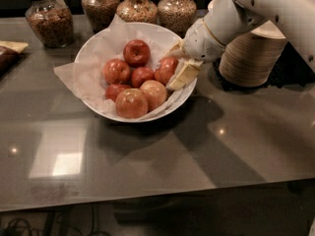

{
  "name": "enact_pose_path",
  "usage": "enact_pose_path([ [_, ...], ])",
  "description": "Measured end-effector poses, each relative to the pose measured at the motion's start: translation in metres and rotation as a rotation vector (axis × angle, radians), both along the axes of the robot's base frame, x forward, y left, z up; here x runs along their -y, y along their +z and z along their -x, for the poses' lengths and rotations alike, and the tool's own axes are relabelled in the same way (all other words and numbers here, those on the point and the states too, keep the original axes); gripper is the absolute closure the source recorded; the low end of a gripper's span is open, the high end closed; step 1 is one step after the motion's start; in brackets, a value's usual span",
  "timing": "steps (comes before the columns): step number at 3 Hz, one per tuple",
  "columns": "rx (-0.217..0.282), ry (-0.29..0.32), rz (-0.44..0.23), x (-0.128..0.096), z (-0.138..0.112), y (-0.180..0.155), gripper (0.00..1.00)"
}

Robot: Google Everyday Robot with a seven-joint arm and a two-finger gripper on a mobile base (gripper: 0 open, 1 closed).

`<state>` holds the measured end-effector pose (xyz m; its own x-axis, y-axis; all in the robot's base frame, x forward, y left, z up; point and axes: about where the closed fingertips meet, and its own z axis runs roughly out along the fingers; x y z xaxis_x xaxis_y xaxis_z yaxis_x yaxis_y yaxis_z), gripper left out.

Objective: Pick apple from white bowl

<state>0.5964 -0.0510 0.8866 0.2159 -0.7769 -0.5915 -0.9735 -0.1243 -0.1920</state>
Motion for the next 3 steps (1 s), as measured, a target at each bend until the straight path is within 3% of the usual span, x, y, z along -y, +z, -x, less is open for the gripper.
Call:
enact_pose_path([
  [1,0.000,0.000,0.000,-0.0001,0.0000,0.0000,1.00],
  [3,-0.011,-0.003,-0.017,0.0005,-0.0055,0.0005,1.00],
])
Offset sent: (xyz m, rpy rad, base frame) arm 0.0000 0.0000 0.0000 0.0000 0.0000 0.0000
